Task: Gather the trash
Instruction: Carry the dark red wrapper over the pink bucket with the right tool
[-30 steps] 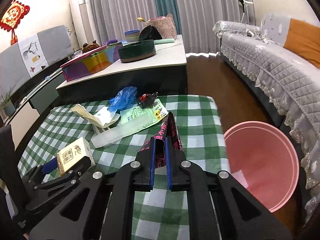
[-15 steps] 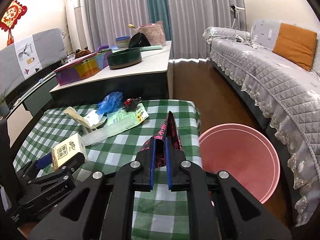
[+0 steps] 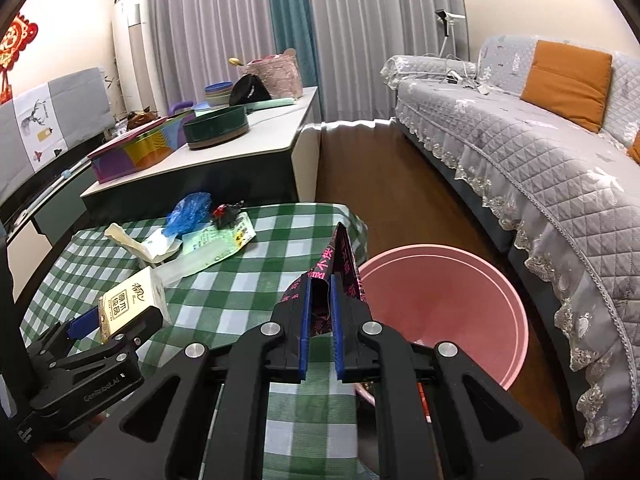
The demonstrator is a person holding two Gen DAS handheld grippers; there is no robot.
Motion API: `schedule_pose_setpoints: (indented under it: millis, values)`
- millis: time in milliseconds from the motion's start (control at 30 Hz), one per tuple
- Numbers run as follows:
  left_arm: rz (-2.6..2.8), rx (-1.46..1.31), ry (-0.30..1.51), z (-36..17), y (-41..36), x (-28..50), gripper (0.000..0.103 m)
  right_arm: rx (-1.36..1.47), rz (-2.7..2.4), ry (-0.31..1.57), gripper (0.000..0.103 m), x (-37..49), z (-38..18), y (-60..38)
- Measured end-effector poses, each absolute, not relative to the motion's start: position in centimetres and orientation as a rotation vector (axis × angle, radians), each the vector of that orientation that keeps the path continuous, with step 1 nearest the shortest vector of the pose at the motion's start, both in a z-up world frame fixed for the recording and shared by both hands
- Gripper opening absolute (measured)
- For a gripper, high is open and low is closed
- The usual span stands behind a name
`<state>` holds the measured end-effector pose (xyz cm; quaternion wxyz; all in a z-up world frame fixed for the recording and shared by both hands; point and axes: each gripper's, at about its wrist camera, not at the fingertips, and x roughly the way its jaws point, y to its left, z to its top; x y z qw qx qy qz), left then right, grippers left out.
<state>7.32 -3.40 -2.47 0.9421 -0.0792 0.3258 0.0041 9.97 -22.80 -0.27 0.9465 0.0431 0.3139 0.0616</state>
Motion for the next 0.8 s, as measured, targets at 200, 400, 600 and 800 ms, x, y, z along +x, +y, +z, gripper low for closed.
schedule_pose_setpoints:
  millis: [200, 400, 600, 800]
  values:
    - [-0.015, -0.152, 0.661, -2.5, -4.6, 7.6, 0.082, 0.098, 0.103, 0.635, 0.010, 10.0, -0.3, -24.0]
    - [-0.030, -0.138, 0.662, -2.7, -5.7, 7.8, 0.082, 0.116, 0.082, 0.632, 0.010, 10.1, -0.4, -25.3]
    - [-0.050, -0.122, 0.667, -3.1, -7.0, 8.1, 0.082, 0.140, 0.056, 0.620, 0.010, 10.4, -0.4, -26.7]
    - [-0.075, -0.101, 0.661, -3.2, -8.5, 8.3, 0.082, 0.175, 0.026, 0.612, 0.010, 10.7, -0.4, -28.7]
